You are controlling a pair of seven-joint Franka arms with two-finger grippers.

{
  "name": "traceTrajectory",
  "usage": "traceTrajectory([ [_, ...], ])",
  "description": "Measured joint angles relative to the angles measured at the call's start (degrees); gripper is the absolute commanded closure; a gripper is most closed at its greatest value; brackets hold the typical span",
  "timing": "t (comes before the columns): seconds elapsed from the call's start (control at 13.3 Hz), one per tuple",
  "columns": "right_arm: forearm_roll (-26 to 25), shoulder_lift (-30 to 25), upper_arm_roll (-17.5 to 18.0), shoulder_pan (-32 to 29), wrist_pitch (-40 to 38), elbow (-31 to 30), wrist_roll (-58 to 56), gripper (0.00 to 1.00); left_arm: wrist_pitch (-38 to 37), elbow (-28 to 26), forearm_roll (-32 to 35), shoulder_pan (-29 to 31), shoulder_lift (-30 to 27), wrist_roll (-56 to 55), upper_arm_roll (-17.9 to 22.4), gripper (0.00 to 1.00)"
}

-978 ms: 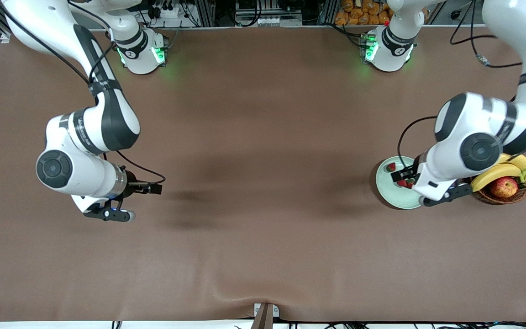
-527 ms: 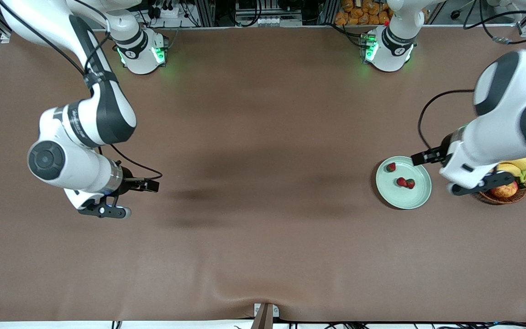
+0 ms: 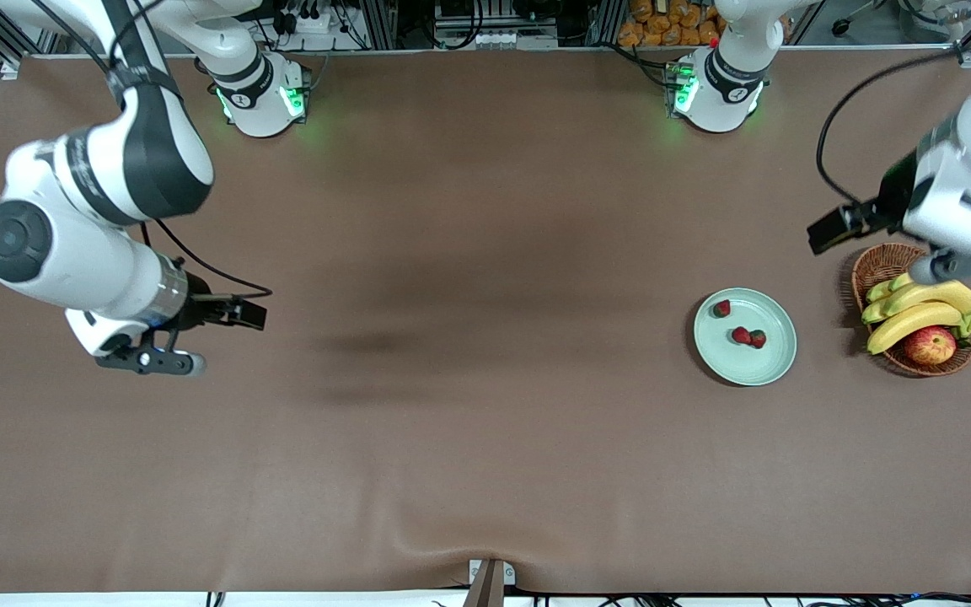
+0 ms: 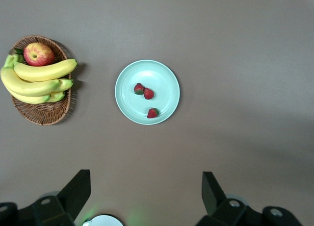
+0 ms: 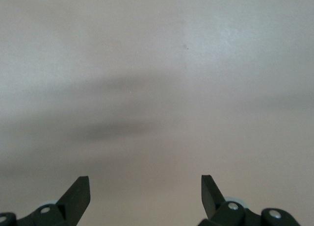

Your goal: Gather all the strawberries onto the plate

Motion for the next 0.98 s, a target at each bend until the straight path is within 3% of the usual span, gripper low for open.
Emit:
traceTrajectory([
  [0.38, -0.4, -6.7, 0.0, -6.3, -9.3, 1.5, -8.3, 0.0, -1.2, -0.4, -0.1, 2.0, -2.7, 6.8, 0.8, 0.0],
  [0.53, -0.5, -8.3, 0.0, -9.9, -11.3, 2.3, -11.3, 0.0, -1.2, -0.5, -0.6, 1.4, -2.8, 9.6, 3.5, 0.0],
  [0.83, -3.8, -9.4, -1.2, -12.9, -13.5, 2.5, -12.5, 0.0, -1.2, -2.0, -5.2, -12.8, -4.4, 14.1, 22.8, 0.0],
  [0.98, -5.3, -9.4, -1.9, -13.2, -14.6, 2.5, -13.6, 0.0, -0.4, -5.5, -5.7, -17.7, -6.7, 14.7, 28.7, 0.0],
])
